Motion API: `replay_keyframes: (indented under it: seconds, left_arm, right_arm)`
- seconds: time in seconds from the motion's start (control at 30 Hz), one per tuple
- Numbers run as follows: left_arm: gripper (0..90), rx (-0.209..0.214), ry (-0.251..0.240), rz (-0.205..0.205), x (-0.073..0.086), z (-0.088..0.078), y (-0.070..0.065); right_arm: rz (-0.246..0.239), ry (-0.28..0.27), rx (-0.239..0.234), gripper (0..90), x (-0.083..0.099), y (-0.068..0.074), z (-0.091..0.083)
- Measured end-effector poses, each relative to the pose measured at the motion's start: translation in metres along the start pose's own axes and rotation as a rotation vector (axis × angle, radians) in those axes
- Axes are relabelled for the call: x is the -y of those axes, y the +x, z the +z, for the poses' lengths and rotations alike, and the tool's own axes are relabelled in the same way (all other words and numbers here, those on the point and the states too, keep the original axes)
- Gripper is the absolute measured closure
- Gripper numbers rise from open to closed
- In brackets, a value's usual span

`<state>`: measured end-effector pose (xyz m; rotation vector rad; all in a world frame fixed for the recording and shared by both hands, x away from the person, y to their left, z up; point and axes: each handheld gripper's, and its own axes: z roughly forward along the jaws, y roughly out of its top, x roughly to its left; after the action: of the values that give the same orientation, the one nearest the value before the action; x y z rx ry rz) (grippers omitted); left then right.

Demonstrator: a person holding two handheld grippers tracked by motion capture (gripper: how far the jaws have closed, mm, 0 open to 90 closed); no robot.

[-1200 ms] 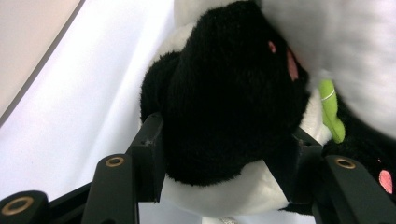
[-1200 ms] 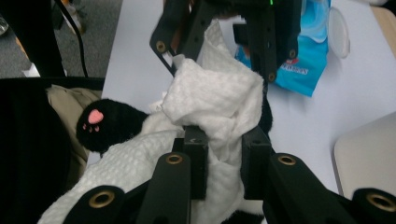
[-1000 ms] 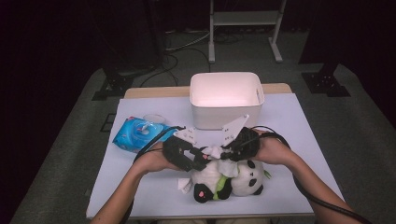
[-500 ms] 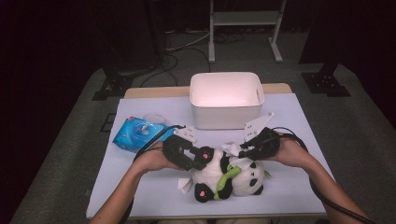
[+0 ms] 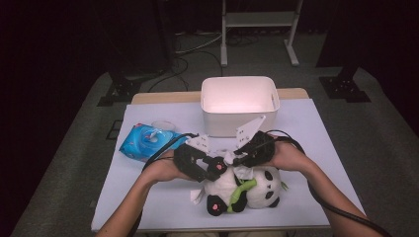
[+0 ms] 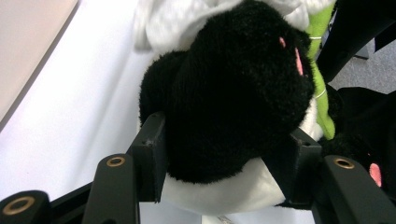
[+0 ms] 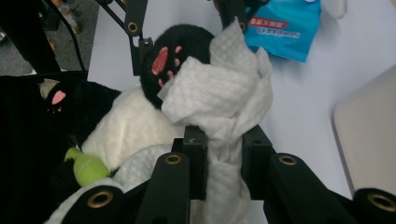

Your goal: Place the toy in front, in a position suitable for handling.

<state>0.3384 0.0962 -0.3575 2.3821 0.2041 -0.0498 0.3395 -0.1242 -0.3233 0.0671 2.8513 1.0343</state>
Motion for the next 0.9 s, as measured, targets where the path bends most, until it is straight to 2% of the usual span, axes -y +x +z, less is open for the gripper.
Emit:
replay_keyframes:
  seconds: [0.1, 0.17, 0.3, 0.43, 0.67, 0.77, 0.9]
  left_arm:
    - [44.6, 0.002, 0.000, -0.005, 0.002, 0.000, 0.000]
    - [44.7, 0.001, -0.001, -0.011, 0.002, 0.000, 0.001]
    - [44.6, -0.002, 0.010, -0.010, 0.002, 0.000, 0.003]
    - [44.3, 0.004, 0.009, -0.026, 0.004, 0.000, 0.005]
    - [44.1, 0.006, 0.007, -0.037, 0.003, 0.001, 0.007]
    - [43.9, 0.008, 0.011, -0.039, 0.003, 0.001, 0.008]
    - [43.3, 0.013, 0.011, -0.052, 0.004, 0.001, 0.012]
  right_arm:
    - [-0.009, 0.022, -0.010, 75.7, -0.001, 0.002, 0.007]
    - [0.001, 0.030, -0.014, 75.7, 0.002, 0.001, 0.007]
    - [0.016, 0.055, 0.004, 75.7, 0.010, -0.002, 0.000]
    - [0.035, 0.086, 0.037, 75.7, 0.025, -0.005, -0.011]
    - [0.100, 0.032, 0.066, 75.5, 0.051, -0.002, -0.032]
    - [0.119, 0.031, 0.086, 75.3, 0.061, -0.002, -0.040]
    - [0.143, 0.024, 0.088, 75.3, 0.072, -0.001, -0.043]
